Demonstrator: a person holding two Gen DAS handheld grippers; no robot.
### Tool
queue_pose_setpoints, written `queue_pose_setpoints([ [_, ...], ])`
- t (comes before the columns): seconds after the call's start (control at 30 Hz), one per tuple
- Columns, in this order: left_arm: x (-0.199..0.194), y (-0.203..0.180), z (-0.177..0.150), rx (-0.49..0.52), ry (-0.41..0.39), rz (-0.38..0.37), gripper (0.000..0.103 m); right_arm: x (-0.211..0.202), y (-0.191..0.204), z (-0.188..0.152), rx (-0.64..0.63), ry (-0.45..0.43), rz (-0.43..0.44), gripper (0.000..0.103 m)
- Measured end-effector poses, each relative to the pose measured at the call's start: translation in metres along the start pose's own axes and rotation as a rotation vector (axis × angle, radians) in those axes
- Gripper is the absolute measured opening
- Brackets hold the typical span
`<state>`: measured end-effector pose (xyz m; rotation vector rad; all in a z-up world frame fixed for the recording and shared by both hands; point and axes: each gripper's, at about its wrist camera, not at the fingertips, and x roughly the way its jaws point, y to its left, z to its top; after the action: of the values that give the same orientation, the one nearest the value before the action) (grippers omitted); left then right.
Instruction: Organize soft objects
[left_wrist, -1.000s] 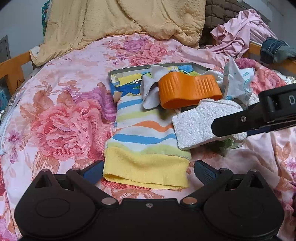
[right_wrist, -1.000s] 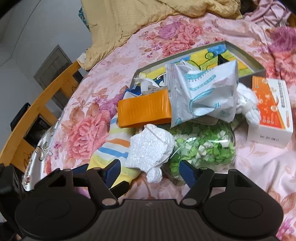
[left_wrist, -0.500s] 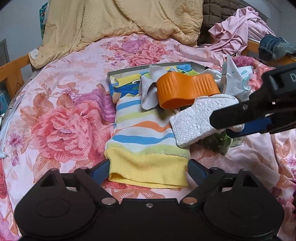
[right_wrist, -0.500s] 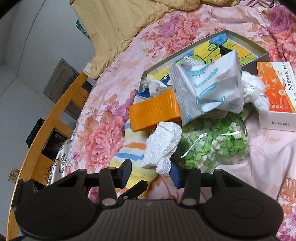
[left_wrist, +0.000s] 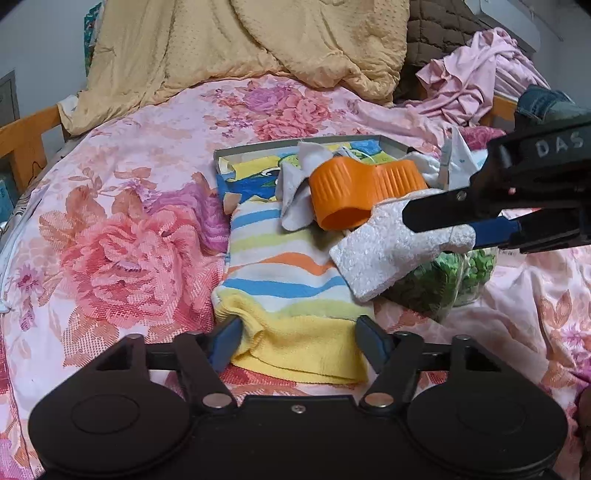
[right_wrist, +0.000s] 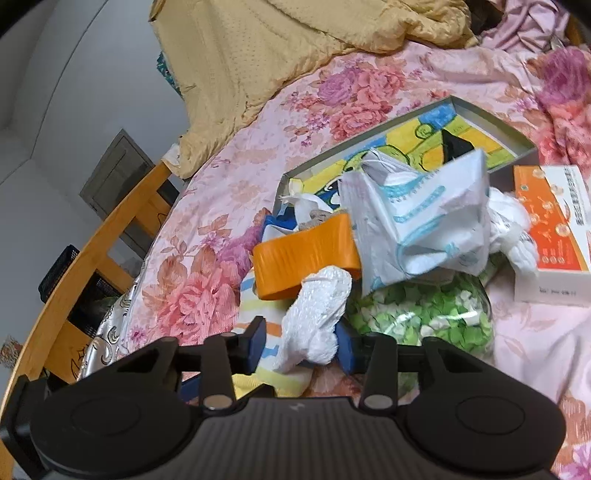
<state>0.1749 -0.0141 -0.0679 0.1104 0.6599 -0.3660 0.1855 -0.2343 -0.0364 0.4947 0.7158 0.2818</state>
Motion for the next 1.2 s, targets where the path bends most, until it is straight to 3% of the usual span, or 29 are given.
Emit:
queue_pose_setpoints([
  [0.13, 0.002, 0.004, 0.001, -0.021, 0.013, -0.006, 0.047, 0.004, 0.004, -0.001, -0.020, 0.004, -0.008, 0.023],
  [0.27, 0.004, 0.003, 0.000, -0.010, 0.025, -0.004, 0.035, 0.000, 0.007, -0.002, -0.041, -0.010, -0.020, 0.019],
  [0.4, 0.005, 0.003, 0.000, 0.003, 0.042, -0.007, 0.011, -0.007, 0.013, -0.004, -0.070, -0.040, -0.023, 0.018],
  [0.63, 0.003, 0.001, 0.000, 0.035, 0.054, 0.026, 0.002, -0.016, 0.016, -0.004, -0.094, -0.063, -0.015, 0.014],
  [0.8, -0.001, 0.000, 0.002, 0.051, 0.052, 0.066, 0.003, -0.021, 0.016, -0.005, -0.110, -0.076, -0.013, 0.014],
  [0.87, -0.001, 0.000, 0.003, 0.048, 0.056, 0.074, 0.009, -0.023, 0.015, -0.005, -0.103, -0.078, -0.008, 0.014],
  [0.93, -0.001, 0.000, 0.003, 0.042, 0.060, 0.087, 0.024, -0.024, 0.015, -0.005, -0.098, -0.082, -0.001, 0.014],
  [1.07, 0.001, 0.002, 0.002, 0.028, 0.071, 0.103, 0.039, -0.027, 0.015, -0.004, -0.100, -0.091, 0.012, 0.014],
  [1.13, 0.003, 0.006, 0.001, 0.005, 0.081, 0.091, 0.053, -0.028, 0.015, -0.004, -0.098, -0.096, 0.018, 0.014],
  [1.2, 0.005, 0.009, 0.000, -0.024, 0.076, 0.054, 0.059, -0.030, 0.015, -0.004, -0.094, -0.103, 0.024, 0.014],
])
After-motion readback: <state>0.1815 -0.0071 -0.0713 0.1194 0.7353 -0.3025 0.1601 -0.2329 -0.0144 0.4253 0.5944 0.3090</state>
